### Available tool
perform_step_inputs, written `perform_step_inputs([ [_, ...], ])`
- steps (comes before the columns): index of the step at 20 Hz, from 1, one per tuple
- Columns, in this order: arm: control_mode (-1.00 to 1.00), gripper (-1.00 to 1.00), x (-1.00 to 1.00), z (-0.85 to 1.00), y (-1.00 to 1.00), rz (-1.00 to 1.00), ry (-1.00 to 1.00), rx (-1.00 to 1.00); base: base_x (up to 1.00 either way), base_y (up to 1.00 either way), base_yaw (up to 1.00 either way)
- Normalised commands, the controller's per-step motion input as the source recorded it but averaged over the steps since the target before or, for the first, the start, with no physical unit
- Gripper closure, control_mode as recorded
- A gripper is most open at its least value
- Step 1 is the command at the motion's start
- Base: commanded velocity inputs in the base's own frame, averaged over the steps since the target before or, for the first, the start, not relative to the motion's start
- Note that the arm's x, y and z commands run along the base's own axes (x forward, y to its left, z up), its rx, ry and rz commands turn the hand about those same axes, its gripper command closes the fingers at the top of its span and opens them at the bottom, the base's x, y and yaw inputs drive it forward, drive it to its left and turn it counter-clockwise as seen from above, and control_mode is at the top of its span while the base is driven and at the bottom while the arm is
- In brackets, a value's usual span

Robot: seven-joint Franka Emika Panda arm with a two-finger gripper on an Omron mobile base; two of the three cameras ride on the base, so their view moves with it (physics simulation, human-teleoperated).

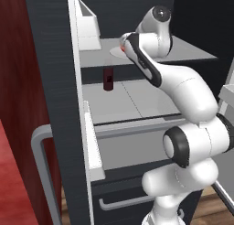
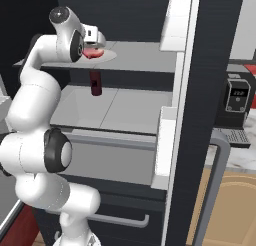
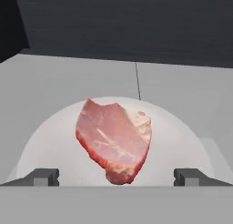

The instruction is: Retrieve the steak from the fridge and place it on the saucepan with marinade on the stove.

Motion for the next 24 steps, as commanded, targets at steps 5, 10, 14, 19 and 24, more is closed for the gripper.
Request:
perform_step_inputs([
  [5, -1.00, -1.00, 0.05, 0.00, 0.16, 0.00, 0.12, 0.00, 0.00, 0.00, 0.00],
  [10, -1.00, -1.00, 0.01, -0.22, 0.16, 0.00, 0.05, 0.00, 0.00, 0.00, 0.00],
  [14, -1.00, -1.00, 0.05, -0.22, 0.04, 0.00, 0.01, 0.00, 0.00, 0.00, 0.00],
  [19, -1.00, -1.00, 0.09, -0.19, 0.00, 0.00, 0.00, 0.00, 0.00, 0.00, 0.00],
  [24, -1.00, -1.00, 0.24, -0.09, 0.00, 0.00, 0.00, 0.00, 0.00, 0.00, 0.00],
])
